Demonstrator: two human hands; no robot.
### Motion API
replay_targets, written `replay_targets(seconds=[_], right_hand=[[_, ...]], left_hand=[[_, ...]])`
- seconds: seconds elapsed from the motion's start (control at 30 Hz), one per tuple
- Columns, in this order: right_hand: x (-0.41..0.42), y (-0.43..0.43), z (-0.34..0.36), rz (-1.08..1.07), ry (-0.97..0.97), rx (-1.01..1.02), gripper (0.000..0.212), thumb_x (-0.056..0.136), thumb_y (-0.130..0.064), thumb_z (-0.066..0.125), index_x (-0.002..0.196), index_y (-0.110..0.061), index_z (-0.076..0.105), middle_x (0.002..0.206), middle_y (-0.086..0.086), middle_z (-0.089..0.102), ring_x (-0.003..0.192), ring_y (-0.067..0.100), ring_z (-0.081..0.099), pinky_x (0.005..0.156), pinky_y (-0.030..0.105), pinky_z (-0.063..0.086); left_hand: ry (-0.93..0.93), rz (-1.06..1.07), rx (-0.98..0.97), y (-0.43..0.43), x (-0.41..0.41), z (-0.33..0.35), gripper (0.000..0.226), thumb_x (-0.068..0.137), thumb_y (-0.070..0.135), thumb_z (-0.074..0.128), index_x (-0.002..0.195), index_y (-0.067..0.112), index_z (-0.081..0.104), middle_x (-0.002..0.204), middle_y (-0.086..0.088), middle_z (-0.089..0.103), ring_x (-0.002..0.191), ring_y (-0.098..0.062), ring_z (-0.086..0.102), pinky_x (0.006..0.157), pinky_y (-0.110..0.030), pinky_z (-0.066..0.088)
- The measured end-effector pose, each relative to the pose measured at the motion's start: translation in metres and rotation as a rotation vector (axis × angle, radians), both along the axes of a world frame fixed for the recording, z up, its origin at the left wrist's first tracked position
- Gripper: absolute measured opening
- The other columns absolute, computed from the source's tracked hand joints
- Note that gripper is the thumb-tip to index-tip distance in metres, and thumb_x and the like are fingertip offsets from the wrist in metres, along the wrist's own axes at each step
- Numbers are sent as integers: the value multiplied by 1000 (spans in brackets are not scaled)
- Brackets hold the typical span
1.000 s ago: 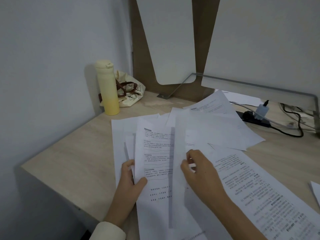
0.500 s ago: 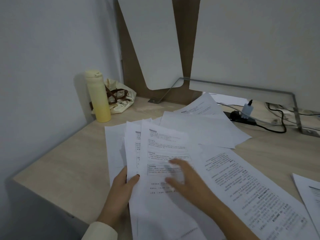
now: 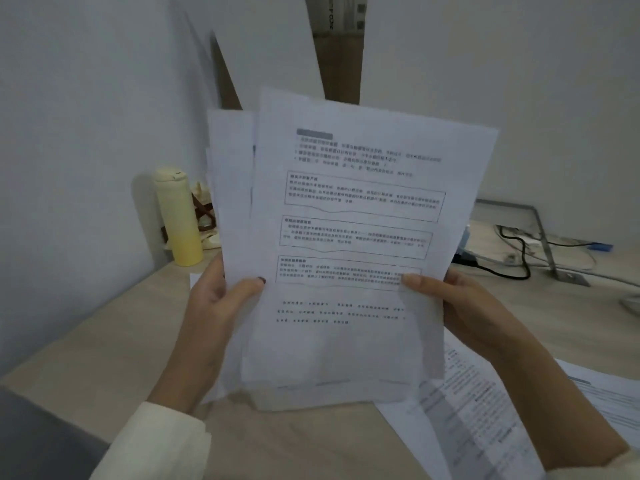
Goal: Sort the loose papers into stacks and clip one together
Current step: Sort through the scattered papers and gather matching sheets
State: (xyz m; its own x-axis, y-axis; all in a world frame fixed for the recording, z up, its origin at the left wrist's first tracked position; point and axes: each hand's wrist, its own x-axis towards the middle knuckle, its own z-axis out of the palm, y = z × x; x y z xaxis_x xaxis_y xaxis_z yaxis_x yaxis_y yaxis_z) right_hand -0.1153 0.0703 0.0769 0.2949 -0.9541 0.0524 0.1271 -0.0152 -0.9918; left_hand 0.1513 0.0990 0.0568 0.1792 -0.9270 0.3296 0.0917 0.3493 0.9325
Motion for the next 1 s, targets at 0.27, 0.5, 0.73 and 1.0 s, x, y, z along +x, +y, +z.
replay_targets(seconds=[0.27,0.5,0.73,1.0], right_hand=[[-8,8,28,-66,16,-144,33,70,-12,65,102,-19,69,104,-1,75,94,18,71,73,26,59],[-8,7,18,-96,18,-157,29,74,-16,66,102,-21,69,106,-1,74,97,18,70,80,31,58],[-18,6,6,-83,6,-80,38,73,-24,68,111,-21,66,112,1,71,101,23,68,81,36,58],[-7,9,-7,-149,15,-21,31,85,-19,60,115,-15,65,112,5,71,102,24,68,90,42,54]], left_hand=[[-91,-54,-168,-12,-23,33,37,82,-1,60,102,29,58,88,21,72,86,2,67,68,-11,52],[-108,-1,-177,-22,-41,27,34,83,2,60,94,34,57,84,18,70,76,8,66,62,-11,52],[-93,-66,-199,-26,-37,23,28,74,15,60,99,28,57,87,21,72,83,0,68,64,-13,52],[-65,-74,-45,-28,-47,-11,25,83,10,61,96,32,60,82,27,72,82,3,68,64,-11,52]])
